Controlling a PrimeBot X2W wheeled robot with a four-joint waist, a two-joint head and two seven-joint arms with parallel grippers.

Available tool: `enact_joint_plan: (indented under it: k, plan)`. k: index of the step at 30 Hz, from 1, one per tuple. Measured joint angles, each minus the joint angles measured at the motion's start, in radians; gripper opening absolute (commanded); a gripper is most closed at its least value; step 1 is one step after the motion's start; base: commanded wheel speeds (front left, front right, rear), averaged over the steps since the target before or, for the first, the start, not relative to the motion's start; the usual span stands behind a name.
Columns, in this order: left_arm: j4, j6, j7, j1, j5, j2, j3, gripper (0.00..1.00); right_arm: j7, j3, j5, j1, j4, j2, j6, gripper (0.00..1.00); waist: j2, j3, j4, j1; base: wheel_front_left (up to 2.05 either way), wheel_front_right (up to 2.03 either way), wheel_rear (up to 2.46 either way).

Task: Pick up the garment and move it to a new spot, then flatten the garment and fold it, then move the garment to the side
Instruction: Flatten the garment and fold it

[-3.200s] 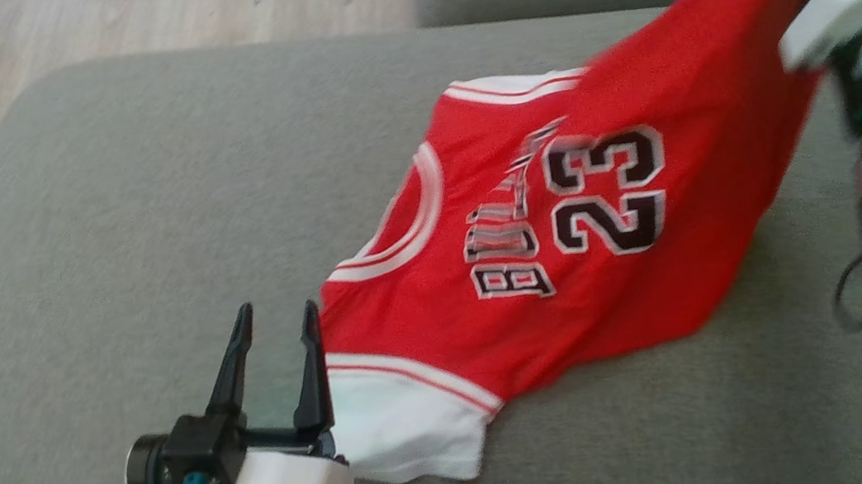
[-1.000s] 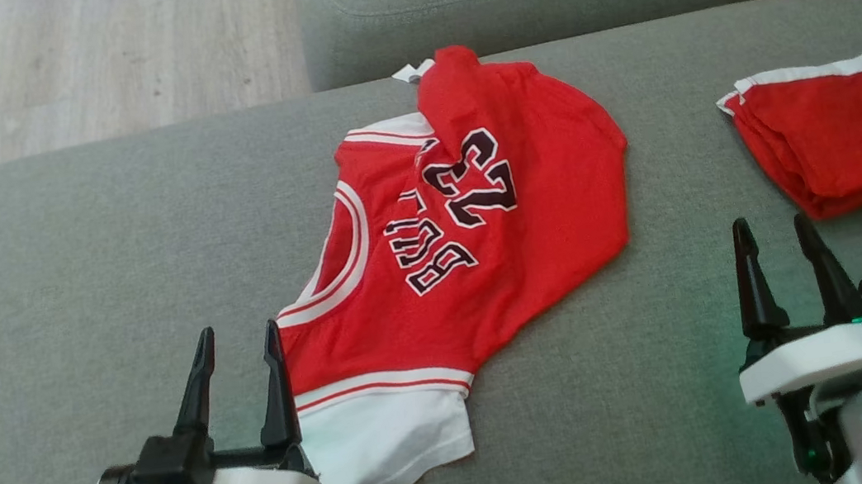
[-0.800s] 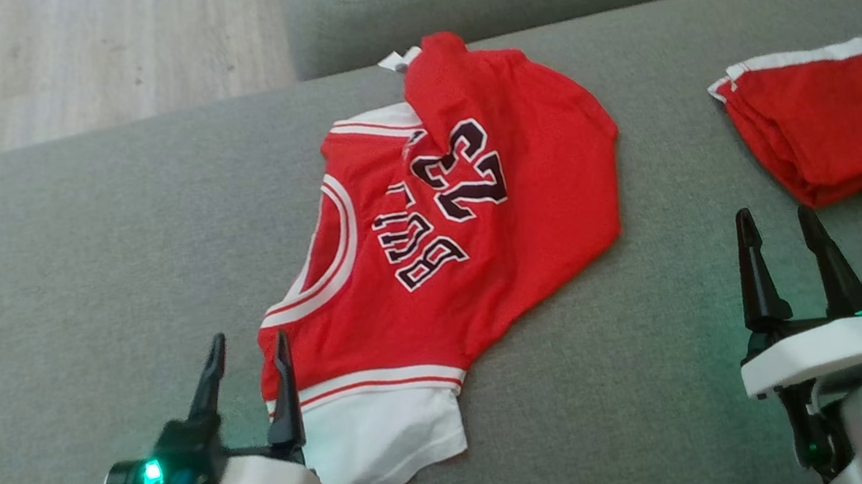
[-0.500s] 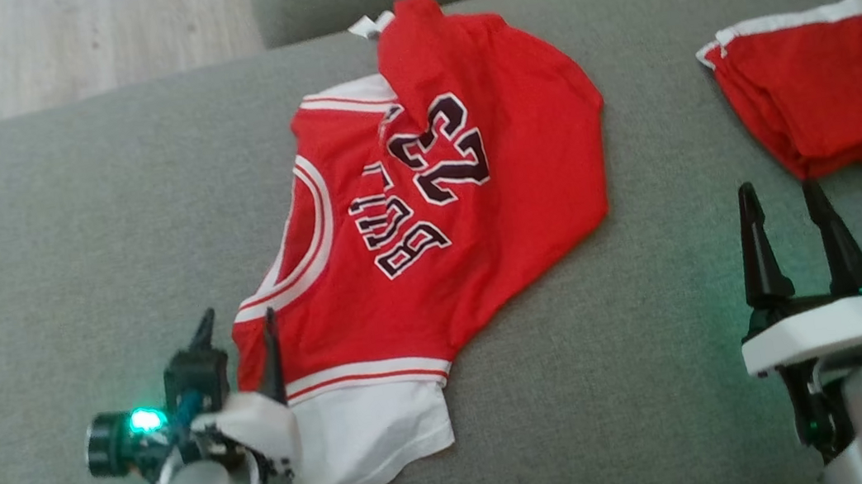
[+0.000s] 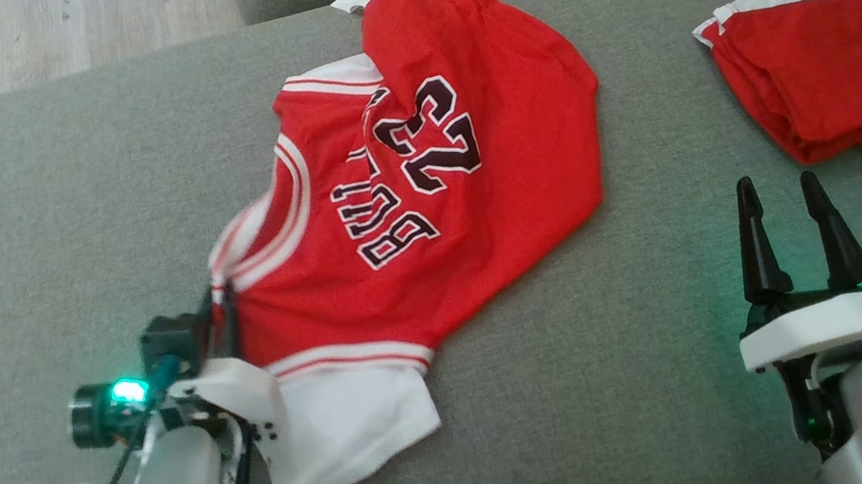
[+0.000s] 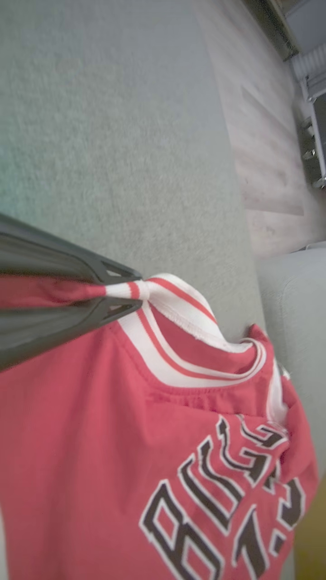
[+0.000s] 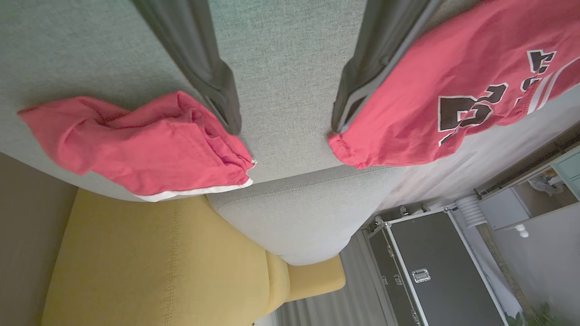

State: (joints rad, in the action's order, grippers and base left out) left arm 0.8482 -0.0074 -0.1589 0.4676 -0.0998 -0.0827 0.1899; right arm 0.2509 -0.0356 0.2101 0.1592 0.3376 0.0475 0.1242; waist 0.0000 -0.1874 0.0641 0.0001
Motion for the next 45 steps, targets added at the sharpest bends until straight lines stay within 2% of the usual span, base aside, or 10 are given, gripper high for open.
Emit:
enact_joint_plan:
  k: [7, 15, 21, 22, 23, 27, 33, 40, 45]
  plan:
    - [-0.014, 0.07, -0.081, 0.057, -0.056, -0.029, -0.094, 0.0, 0.0, 0.017, 0.0, 0.01, 0.014, 0.0, 0.0, 1.0, 0.0, -0.008, -0.009, 0.0, 0.0, 0.0, 0.0]
    - [-0.023, 0.112, -0.09, 0.065, -0.097, -0.085, -0.177, 0.0, 0.0, 0.029, -0.004, 0.016, 0.034, 0.0, 0.0, 1.0, 0.0, -0.023, -0.02, -0.0001, 0.0, 0.0, 0.0]
    - [-0.044, 0.122, -0.091, 0.057, -0.097, -0.107, -0.201, 0.0, 0.0, 0.04, -0.009, 0.017, 0.049, 0.0, 0.0, 1.0, 0.0, -0.024, -0.032, 0.0, 0.0, 0.0, 0.0]
    - [-0.045, 0.121, -0.091, 0.055, -0.096, -0.106, -0.199, 0.52, 0.0, 0.041, -0.009, 0.017, 0.052, 0.0, 0.0, 1.0, 0.0, -0.022, -0.034, 0.0, 0.0, 0.0, 0.0]
    - [-0.047, 0.121, -0.091, 0.052, -0.093, -0.106, -0.198, 1.0, 0.0, 0.042, -0.009, 0.017, 0.055, 0.0, 0.0, 1.0, 0.0, -0.019, -0.036, 0.0, 0.0, 0.0, 0.0]
    - [-0.082, 0.121, -0.091, 0.03, -0.075, -0.107, -0.19, 1.0, 0.0, 0.048, -0.009, 0.017, 0.065, 0.0, 0.0, 1.0, 0.0, -0.008, -0.043, -0.0001, 0.0, 0.0, 0.0]
    - [-0.251, 0.112, -0.093, -0.046, -0.008, -0.103, -0.147, 1.0, 0.0, 0.057, -0.009, 0.02, 0.063, 0.0, 0.0, 1.0, 0.0, 0.035, -0.059, -0.0001, 0.0, 0.0, 0.0]
    - [-0.423, 0.085, -0.093, -0.183, 0.013, -0.057, -0.087, 1.0, 0.0, 0.066, 0.0, 0.014, 0.033, 0.0, 0.0, 1.0, 0.0, 0.1, -0.094, -0.0002, 0.0, 0.0, 0.0]
    - [-0.533, 0.078, -0.094, -0.279, 0.057, -0.049, -0.037, 1.0, 0.0, 0.082, 0.003, -0.015, 0.021, 0.0, 0.0, 1.0, 0.0, 0.146, -0.126, -0.0002, 0.0, 0.0, 0.0]
